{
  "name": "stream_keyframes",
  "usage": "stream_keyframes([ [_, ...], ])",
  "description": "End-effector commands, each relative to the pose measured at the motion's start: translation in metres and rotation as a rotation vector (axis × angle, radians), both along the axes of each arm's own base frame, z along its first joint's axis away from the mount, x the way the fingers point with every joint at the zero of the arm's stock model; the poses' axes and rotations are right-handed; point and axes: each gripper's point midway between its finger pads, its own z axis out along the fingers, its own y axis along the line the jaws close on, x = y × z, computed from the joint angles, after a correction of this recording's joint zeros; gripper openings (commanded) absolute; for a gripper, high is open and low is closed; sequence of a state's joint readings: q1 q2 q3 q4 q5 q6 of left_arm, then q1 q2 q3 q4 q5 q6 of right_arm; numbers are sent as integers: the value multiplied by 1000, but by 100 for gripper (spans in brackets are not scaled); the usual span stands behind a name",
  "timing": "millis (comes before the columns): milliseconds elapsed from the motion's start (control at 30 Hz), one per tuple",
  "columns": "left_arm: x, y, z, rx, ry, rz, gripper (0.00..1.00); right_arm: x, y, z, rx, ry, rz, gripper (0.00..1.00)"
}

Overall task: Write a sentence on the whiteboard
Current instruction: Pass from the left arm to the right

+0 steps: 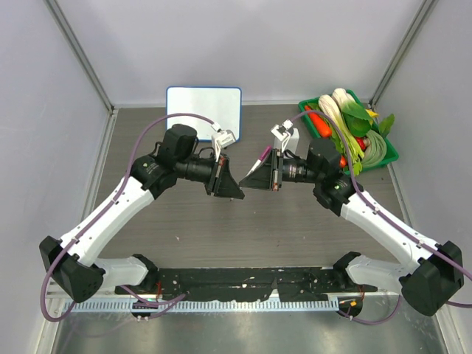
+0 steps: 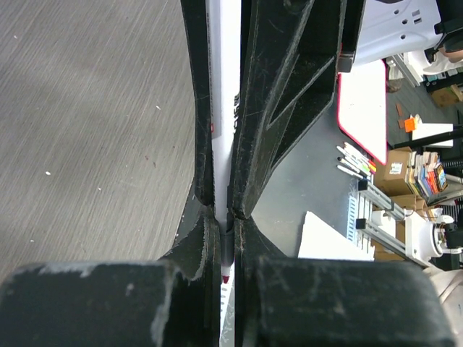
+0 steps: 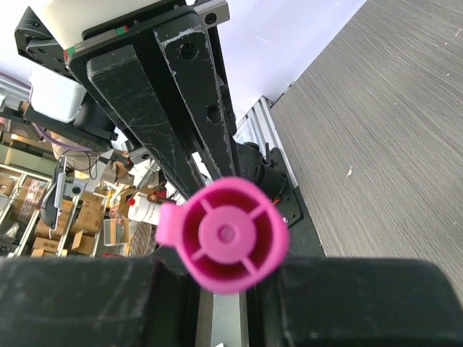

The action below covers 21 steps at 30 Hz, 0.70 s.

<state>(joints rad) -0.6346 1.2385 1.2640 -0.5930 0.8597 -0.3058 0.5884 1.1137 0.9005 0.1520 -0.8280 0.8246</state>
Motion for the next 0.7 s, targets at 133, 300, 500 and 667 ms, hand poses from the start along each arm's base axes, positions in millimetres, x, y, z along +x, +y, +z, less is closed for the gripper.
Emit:
stream_keyframes([
  [133,-11,5,14,-31,-21,-23,0,-5,-3,29,80,-79,52,23],
  [300,-11,5,9,-24,-12,-21,0,-5,-5,29,69,-85,39,34],
  [500,-11,4,8,-30,-1,-20,0,-1,-5,23,47,-81,23,41],
  [667,-12,2,11,-43,4,-28,0,2,-3,18,36,-67,17,42],
])
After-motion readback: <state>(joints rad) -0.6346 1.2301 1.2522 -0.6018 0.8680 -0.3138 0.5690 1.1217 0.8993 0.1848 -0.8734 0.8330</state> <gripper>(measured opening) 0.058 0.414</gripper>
